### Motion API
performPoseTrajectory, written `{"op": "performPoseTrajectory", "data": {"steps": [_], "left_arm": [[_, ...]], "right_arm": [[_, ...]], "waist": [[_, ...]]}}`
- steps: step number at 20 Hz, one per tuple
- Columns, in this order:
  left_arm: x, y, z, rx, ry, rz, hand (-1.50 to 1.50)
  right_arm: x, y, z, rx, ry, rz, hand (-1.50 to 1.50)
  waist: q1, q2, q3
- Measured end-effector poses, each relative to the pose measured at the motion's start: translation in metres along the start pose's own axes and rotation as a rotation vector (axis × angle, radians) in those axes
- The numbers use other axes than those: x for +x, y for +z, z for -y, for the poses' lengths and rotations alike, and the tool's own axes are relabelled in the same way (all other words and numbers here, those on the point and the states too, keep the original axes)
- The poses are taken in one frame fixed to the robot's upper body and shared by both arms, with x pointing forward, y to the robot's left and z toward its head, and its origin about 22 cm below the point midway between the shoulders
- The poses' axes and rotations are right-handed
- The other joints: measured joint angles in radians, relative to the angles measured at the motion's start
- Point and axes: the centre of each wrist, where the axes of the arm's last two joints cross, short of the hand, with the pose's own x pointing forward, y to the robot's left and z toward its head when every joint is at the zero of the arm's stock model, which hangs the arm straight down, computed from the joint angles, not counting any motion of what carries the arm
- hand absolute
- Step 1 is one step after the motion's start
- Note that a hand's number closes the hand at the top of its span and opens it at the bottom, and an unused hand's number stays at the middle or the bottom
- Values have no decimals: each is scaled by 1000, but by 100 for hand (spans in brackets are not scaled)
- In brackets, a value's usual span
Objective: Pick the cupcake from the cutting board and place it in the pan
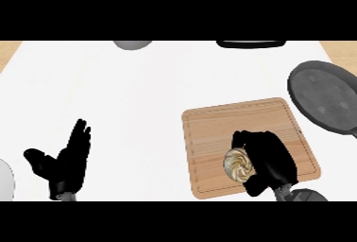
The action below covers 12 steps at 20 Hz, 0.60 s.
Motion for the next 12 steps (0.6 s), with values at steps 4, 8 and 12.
{"op": "performPoseTrajectory", "data": {"steps": [4,8,12], "left_arm": [[1,2,-3,5,4,-5,0],[1,-1,2,4,-3,-3,0],[1,-1,4,-5,-3,7,0]], "right_arm": [[4,26,32,-227,-3,36,150],[1,52,63,-404,-47,7,150],[-5,73,90,-485,-98,-49,150]], "waist": [[-6,0,0],[-3,2,1],[9,5,1]]}}
